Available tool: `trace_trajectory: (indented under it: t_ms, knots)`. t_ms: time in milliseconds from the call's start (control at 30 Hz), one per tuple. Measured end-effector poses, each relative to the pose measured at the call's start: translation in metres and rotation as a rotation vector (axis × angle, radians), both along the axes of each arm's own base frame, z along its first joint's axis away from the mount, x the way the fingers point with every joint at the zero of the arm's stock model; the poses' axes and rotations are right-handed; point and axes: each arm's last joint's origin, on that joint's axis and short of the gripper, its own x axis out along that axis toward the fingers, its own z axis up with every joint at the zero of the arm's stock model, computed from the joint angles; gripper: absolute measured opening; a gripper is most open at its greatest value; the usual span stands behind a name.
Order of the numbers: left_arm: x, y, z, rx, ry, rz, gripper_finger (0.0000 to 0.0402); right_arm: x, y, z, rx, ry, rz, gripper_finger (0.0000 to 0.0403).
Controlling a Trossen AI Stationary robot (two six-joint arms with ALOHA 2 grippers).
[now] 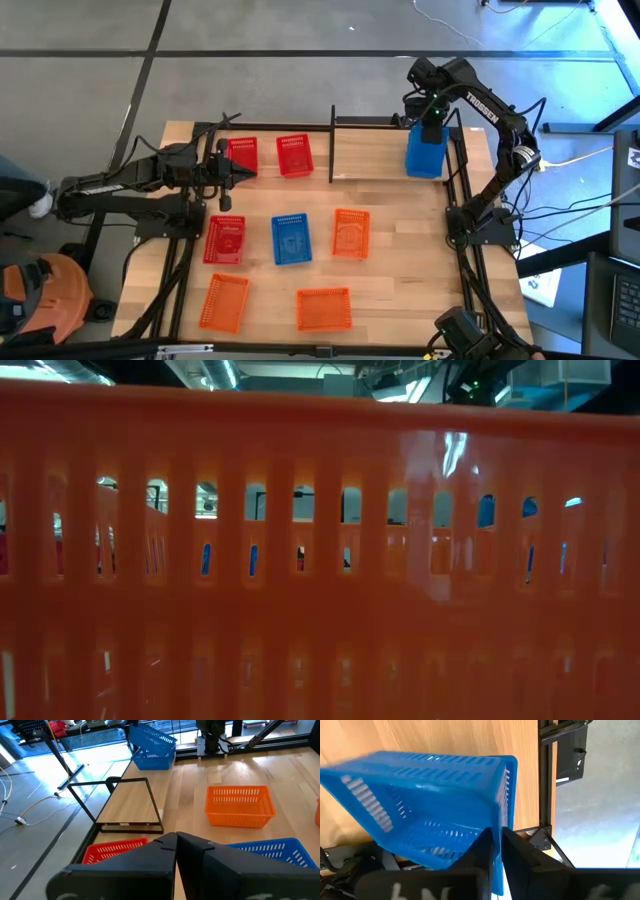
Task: Stack baskets on shelf by color
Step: Stack the right blue basket on top of the blue basket on the shelf
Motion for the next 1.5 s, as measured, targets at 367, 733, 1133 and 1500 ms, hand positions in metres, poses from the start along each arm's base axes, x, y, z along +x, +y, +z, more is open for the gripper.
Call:
trace_trajectory:
  t_ms: [367, 733, 1133, 1500]
  knots:
    - [0.000, 0.000, 0.000, 0.004, 0.001, 0.005, 0.0000, -0.002, 0.002, 0.000, 0.014, 0.035, 0.005, 0.0005]
    - [0.001, 0.000, 0.003, 0.009, -0.026, 0.004, 0.0000, -0.007, -0.002, 0.012, -0.022, 0.012, -0.021, 0.0002]
    - [0.001, 0.000, 0.005, 0.014, -0.051, 0.004, 0.0000, -0.012, -0.001, -0.011, 0.010, 0.134, -0.025, 0.0003]
    - [0.001, 0.000, 0.005, 0.014, -0.050, 0.003, 0.0000, -0.011, -0.002, -0.013, 0.008, 0.133, -0.029, 0.0043]
